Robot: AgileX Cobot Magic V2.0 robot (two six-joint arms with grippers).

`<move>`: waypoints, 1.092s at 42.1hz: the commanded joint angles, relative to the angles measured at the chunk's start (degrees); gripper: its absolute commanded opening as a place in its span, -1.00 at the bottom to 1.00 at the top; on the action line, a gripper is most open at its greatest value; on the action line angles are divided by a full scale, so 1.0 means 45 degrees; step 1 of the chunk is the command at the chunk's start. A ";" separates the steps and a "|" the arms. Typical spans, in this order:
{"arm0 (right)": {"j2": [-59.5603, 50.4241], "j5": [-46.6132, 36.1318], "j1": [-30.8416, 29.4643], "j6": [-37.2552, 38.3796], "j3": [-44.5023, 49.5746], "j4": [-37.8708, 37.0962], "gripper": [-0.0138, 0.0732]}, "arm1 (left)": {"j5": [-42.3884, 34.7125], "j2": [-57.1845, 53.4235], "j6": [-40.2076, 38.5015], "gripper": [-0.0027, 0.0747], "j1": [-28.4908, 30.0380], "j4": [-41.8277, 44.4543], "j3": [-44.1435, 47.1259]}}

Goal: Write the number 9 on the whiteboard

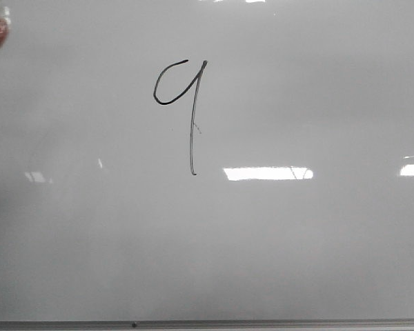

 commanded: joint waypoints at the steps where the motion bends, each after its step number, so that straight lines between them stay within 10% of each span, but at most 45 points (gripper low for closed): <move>1: -0.1581 -0.1019 -0.1060 0.0837 0.1158 -0.0026 -0.62 | -0.1096 -0.0158 -0.0435 -0.98 0.1198 -0.0296 -0.0036; 23: -0.4193 -0.2350 -0.1769 0.0824 0.3838 -0.0337 -0.84 | -0.5926 0.1061 -0.0435 -0.98 0.2773 -0.2388 0.1901; 46: -0.4193 -0.2394 -0.1769 0.0824 0.3853 -0.0337 -0.84 | -0.6180 0.5866 -0.0365 -0.98 0.2726 -0.2725 -0.0563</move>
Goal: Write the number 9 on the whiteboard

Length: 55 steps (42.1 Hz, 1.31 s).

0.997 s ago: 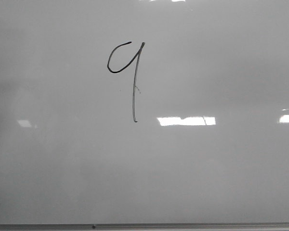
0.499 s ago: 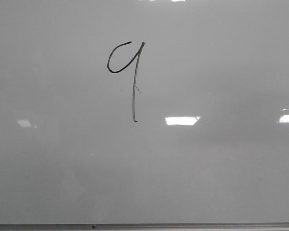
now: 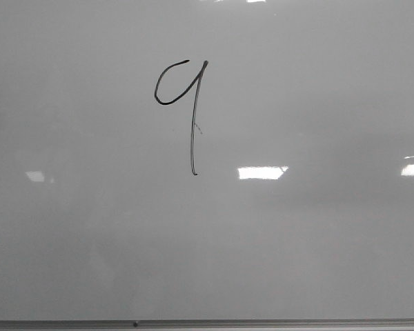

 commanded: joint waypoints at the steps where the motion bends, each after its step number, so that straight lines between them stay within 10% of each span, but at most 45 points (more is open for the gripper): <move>1: 0.0056 -0.0789 -0.0087 -0.0002 -0.0327 0.0294 -0.84 | -0.0960 0.0263 -0.0059 -0.97 -0.0024 -0.0223 -0.0799; 36: 0.0056 -0.0825 -0.0087 -0.0002 -0.0201 0.0294 -0.84 | -0.0290 -0.0869 -0.0059 0.35 -0.0024 0.0142 -0.1152; 55: 0.0056 -0.0865 -0.0087 -0.0002 -0.0201 0.0294 -0.84 | 0.1315 -0.5675 -0.0059 0.08 0.0004 0.1043 -0.1030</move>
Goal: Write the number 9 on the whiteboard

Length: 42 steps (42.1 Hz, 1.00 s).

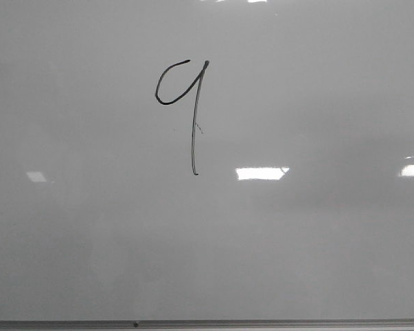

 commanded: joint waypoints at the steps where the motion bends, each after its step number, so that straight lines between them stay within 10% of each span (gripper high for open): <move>1: 0.0056 -0.0721 -0.0087 -0.0002 -0.0342 0.0294 -0.84 | 0.0216 -0.1827 -0.0059 0.01 0.0004 -0.0069 -0.0228; 12: 0.0056 -0.0695 -0.0087 -0.0002 -0.0342 0.0294 -0.84 | 0.0677 -0.6224 -0.0059 -0.96 0.0004 -0.0246 0.2074; 42: 0.0056 -0.0695 -0.0087 -0.0002 -0.0342 0.0294 -0.84 | 0.0872 -0.9324 -0.0059 -0.98 0.0004 -0.0270 0.3434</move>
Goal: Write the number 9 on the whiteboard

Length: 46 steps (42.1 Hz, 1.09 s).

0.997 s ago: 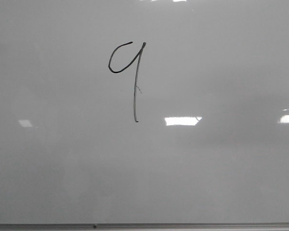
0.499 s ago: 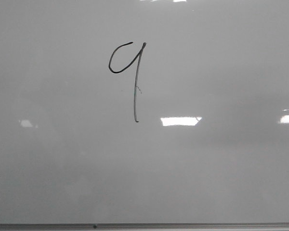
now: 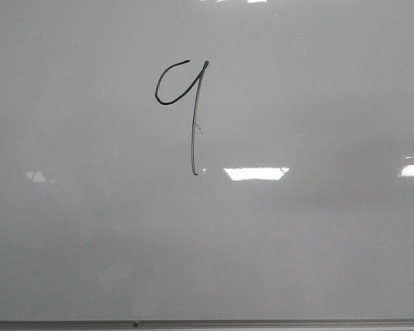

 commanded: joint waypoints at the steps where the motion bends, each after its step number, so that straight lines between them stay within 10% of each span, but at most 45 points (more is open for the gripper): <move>1: 0.0056 -0.0695 -0.0087 -0.0002 -0.0342 0.0294 -0.84 | -0.0894 0.0077 -0.0059 -0.98 0.0004 -0.0288 -0.0351; 11: 0.0056 -0.0695 -0.0087 -0.0002 -0.0342 0.0294 -0.84 | -0.1474 0.0037 -0.0287 -0.98 0.0004 0.0691 -0.0252; 20: 0.0056 -0.0682 -0.0087 -0.0002 -0.0342 0.0294 -0.84 | -0.2567 -0.1595 -0.6395 -0.98 -0.0417 0.6146 0.1515; 46: 0.0043 -0.0674 -0.0087 -0.0002 -0.0342 0.0294 -0.84 | -0.4560 -0.5396 -0.7548 -0.98 -0.0673 0.6805 0.7000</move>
